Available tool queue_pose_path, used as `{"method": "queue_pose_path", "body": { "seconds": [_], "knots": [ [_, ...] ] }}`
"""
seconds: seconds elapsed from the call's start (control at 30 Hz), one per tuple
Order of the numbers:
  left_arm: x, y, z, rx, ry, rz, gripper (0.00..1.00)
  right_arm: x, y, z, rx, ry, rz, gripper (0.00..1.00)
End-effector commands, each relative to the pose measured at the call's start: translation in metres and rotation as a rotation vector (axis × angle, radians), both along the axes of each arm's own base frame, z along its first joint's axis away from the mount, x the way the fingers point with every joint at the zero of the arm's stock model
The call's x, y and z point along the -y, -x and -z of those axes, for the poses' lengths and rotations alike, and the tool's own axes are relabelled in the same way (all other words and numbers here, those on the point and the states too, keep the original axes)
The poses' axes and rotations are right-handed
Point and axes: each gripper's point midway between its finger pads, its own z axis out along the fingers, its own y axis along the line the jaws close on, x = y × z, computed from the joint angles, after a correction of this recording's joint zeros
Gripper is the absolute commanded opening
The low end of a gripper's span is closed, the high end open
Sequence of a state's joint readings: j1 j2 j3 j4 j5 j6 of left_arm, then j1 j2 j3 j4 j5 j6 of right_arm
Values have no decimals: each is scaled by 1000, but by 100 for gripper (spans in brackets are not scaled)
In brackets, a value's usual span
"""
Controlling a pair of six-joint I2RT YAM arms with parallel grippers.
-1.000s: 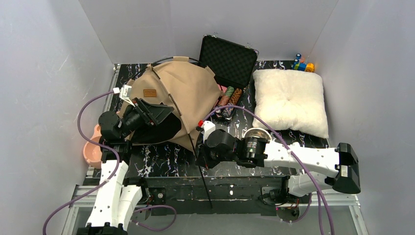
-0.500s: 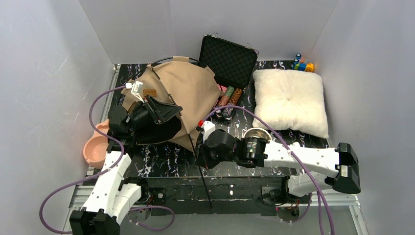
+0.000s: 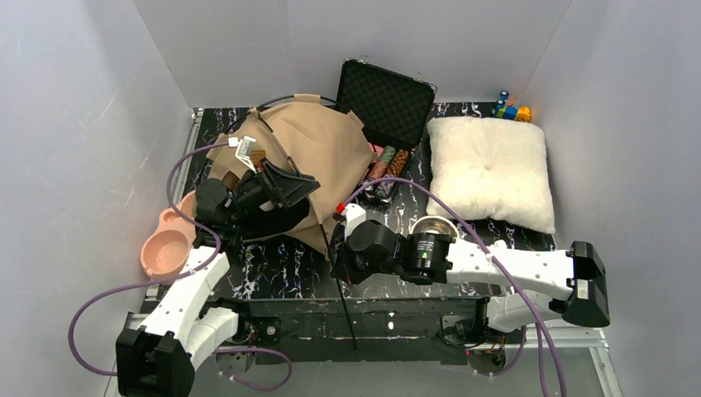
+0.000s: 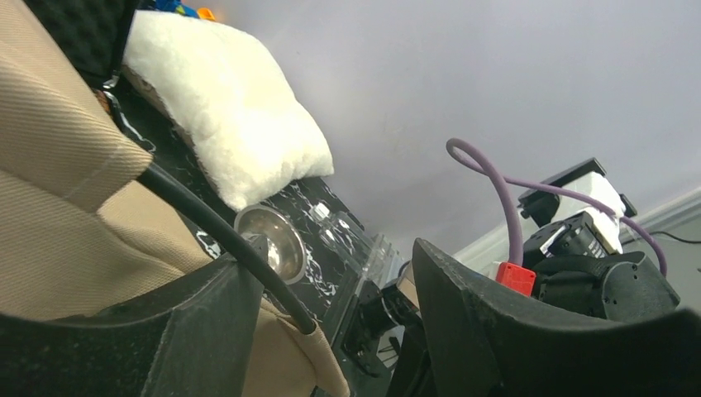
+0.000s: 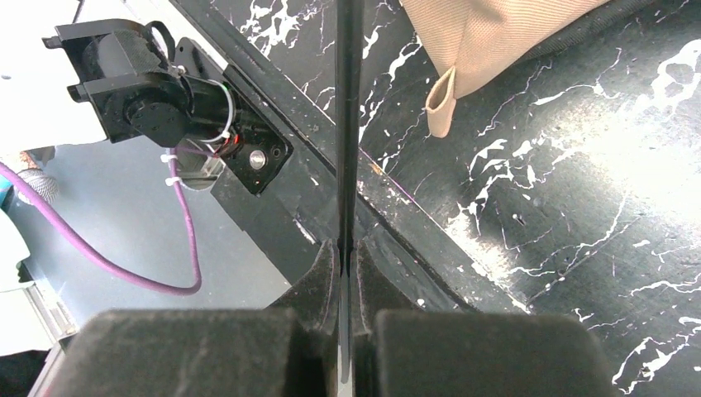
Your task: Set up the pet tent
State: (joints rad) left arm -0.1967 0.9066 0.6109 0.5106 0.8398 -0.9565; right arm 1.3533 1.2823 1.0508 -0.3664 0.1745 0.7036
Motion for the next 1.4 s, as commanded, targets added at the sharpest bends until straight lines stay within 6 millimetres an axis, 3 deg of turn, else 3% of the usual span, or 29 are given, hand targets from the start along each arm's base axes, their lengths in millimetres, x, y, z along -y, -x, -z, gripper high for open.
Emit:
{"method": "queue_pose_path", "body": {
  "seconds": [0.0, 0.33, 0.57, 0.77, 0.87, 0.97, 1.13, 1.2, 1.37],
  "knots": [
    [16, 17, -3, 62, -8, 105, 62, -3, -15, -31, 77, -83, 66, 1],
    [28, 44, 22, 44, -82, 217, 59, 7, -53, -67, 222, -119, 143, 1],
    [38, 55, 41, 16, -136, 271, 58, 3, -74, -97, 309, -169, 145, 1],
    [44, 61, 49, -2, -161, 297, 56, -1, -89, -110, 381, -197, 169, 1],
    [45, 63, 54, -6, -181, 295, 50, 2, -95, -115, 400, -203, 185, 1],
    [41, 54, 51, 6, -204, 226, 32, 5, -93, -111, 400, -195, 173, 1],
    [38, 33, 31, -1, -184, 106, 5, 12, -69, -83, 304, -152, 82, 2],
    [38, 27, 25, -13, -178, 79, 0, 17, -56, -69, 246, -142, 49, 15],
    [37, 18, 13, -17, -163, 38, 0, 32, -23, -38, 105, -122, -20, 48]
  ]
}}
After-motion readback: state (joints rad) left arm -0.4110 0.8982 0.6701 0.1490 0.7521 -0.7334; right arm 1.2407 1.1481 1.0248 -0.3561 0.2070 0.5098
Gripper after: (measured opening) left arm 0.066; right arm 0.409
